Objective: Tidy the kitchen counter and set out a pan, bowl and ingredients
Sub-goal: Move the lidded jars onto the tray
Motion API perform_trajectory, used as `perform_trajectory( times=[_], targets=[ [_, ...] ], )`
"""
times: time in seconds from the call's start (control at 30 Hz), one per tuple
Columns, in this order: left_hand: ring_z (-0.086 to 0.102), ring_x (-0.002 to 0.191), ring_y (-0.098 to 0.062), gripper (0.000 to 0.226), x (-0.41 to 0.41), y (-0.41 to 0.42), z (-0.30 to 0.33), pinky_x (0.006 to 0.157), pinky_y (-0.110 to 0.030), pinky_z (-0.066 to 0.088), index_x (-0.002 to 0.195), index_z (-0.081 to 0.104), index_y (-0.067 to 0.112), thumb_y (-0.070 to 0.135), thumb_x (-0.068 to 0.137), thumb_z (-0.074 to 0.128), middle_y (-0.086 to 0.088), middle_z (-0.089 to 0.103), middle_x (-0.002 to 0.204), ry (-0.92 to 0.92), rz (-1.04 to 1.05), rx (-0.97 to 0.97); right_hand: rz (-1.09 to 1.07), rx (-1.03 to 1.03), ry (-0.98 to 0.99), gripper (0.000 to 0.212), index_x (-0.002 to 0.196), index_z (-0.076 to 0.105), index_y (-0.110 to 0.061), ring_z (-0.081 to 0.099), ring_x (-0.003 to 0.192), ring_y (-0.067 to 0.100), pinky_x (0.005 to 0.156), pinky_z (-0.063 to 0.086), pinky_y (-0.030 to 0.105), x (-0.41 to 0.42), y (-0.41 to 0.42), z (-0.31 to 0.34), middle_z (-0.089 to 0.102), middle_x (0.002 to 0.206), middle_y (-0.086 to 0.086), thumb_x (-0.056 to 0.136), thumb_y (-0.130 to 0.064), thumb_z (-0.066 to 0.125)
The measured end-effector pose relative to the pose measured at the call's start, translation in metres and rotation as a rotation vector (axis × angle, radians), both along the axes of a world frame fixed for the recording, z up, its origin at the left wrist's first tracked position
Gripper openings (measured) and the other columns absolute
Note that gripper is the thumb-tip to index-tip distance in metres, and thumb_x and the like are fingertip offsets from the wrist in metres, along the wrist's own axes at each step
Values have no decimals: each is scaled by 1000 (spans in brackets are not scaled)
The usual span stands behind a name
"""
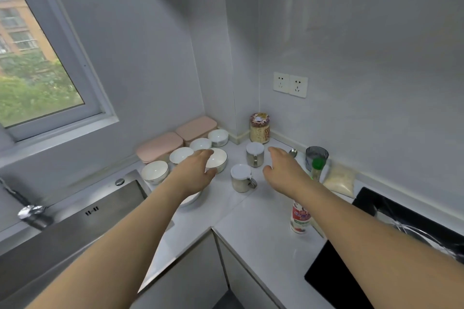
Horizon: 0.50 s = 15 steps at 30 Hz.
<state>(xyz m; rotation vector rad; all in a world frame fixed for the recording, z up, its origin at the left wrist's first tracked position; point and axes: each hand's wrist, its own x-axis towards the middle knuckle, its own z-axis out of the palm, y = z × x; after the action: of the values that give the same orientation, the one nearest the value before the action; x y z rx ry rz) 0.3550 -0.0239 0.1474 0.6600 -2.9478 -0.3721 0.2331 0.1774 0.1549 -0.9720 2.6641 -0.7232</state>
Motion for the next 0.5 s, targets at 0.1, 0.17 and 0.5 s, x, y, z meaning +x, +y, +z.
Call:
perform_trajectory(
  times=[0.1,0.17,0.5],
  targets=[
    [35,139,-22,60,-24,-11,-3,110,-36,33,150,31,17,37,97,51,0,34,155,-43,-17,27,-23,6,-14,48,141,35,-4,35,134,32,109,31,37,-19,-14,-4,37,148,14,95,-16,43],
    [33,140,-21,62,-43,-22,-10,110,-34,31,150,30,18,37,96,54,0,33,155,-74,-40,43,-47,2,-33,50,144,33,-6,34,136,30,108,31,36,-34,-28,-8,35,149,13,96,-17,42],
    [37,138,-20,83,-151,-85,-89,108,-32,32,151,29,20,44,83,70,-1,37,152,-357,-209,170,-190,67,-189,52,145,27,-8,47,120,32,96,46,43,-118,-102,-53,22,150,19,96,-17,39]
  ],
)
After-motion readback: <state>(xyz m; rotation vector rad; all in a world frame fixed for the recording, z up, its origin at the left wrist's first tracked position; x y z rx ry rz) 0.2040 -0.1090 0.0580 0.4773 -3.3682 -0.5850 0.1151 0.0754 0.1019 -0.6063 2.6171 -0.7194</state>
